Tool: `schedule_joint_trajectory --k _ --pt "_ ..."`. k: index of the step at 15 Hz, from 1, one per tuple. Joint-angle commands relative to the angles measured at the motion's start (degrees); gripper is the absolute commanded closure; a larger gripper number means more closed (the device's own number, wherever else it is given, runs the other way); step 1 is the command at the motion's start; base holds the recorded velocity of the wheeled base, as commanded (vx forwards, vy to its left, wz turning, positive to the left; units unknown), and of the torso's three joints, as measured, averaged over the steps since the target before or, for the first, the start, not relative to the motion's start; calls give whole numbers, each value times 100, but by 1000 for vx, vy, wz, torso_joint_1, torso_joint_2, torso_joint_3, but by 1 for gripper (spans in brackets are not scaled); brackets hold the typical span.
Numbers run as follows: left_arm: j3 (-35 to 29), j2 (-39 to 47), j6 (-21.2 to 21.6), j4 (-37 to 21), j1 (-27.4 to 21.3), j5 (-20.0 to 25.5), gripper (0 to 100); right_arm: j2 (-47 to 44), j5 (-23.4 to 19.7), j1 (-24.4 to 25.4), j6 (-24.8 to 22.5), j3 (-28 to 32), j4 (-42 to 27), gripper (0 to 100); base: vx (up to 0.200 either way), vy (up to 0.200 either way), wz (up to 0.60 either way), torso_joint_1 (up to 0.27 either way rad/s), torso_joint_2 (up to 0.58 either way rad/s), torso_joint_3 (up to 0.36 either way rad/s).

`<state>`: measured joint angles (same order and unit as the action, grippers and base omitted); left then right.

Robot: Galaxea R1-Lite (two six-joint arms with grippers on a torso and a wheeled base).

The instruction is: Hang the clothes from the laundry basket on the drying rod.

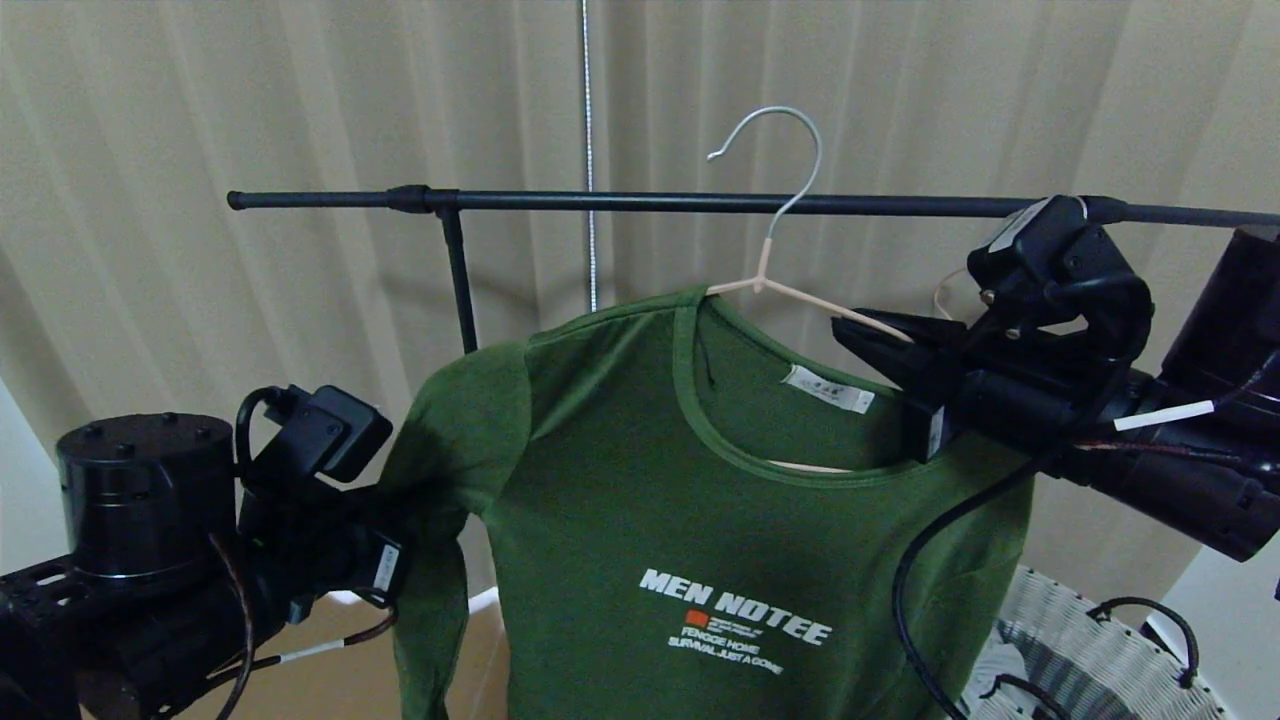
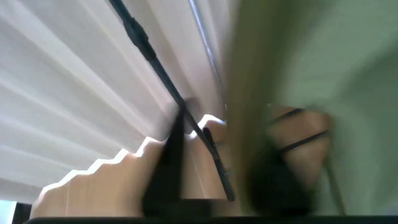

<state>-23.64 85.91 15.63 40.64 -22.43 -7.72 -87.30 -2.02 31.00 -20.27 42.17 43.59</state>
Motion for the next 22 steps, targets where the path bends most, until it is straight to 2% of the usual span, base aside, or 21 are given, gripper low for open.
schedule_joint_trajectory --k 1,3,7,8,10,12,15,17,22 --pt "193 14 37 5 556 -28 100 -15 9 -182 -12 -7 -9 100 0 0 0 0 0 0" --pt "316 -13 28 14 916 -19 100 -15 9 -384 -12 -7 0 100 0 0 0 0 0 0" --pt "307 -21 -42 304 863 -2 100 -33 9 -393 -21 2 0 100 0 0 0 0 0 0" --pt "290 -21 -60 348 810 -2 0 -33 9 -402 -21 20 -9 100 0 0 0 0 0 0" --pt "307 -92 -51 436 767 7 0 -24 18 -402 -29 37 -44 100 0 0 0 0 0 0" --pt "377 -338 -51 436 635 33 0 -24 202 -463 -29 11 -88 100 0 0 0 0 0 0" --pt "448 -988 -385 409 301 60 0 -103 369 -674 -47 -7 -123 100 0 0 0 0 0 0" --pt "430 -1313 -447 392 257 60 0 -51 536 -841 -47 28 -571 100 0 0 0 0 0 0" --pt "659 -1445 -411 427 309 42 0 37 1327 -1263 -47 55 -1547 100 0 0 0 0 0 0"
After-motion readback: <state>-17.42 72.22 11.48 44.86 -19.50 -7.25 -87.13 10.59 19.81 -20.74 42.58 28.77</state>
